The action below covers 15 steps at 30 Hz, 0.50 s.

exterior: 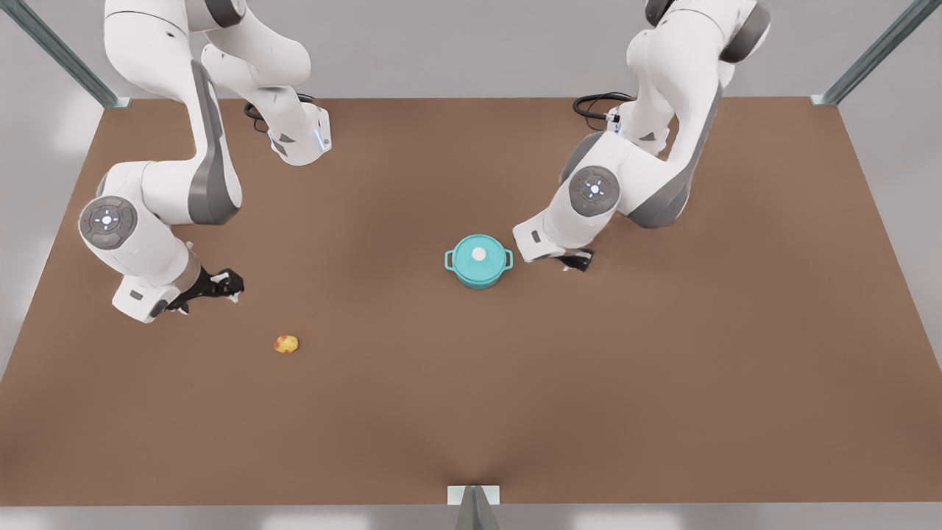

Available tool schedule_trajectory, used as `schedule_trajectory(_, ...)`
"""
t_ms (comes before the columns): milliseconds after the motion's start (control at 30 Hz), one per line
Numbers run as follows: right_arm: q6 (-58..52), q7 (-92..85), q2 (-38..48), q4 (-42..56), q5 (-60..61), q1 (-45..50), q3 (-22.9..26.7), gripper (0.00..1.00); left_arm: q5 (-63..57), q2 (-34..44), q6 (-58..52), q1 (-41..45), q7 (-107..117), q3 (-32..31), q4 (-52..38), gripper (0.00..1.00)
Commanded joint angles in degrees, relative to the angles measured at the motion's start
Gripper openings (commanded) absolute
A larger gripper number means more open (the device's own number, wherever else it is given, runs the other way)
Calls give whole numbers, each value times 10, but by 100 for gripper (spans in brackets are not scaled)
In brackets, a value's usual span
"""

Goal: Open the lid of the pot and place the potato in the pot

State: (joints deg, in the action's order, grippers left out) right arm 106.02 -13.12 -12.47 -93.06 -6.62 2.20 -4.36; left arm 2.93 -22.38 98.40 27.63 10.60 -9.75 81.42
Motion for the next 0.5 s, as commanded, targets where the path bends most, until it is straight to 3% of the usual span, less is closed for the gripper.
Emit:
schedule_trajectory(0,4,-229,-1,3,-1,11,-28,100,-3,-28,86,39,471,-1,-5,100)
schedule_trajectory(67,61,-231,-38,3,-7,22,-32,100,-67,-68,104,77,507,0,-4,100)
schedule_trajectory(167,97,-229,-70,4,-27,26,-32,100,-53,-102,197,82,583,-12,0,100)
schedule_trajectory(300,99,-220,-125,56,-56,47,-33,100,-57,-111,230,103,583,-17,28,100)
schedule_trajectory(467,151,-219,-162,53,-58,54,-32,100,-133,-93,306,126,603,-18,132,100)
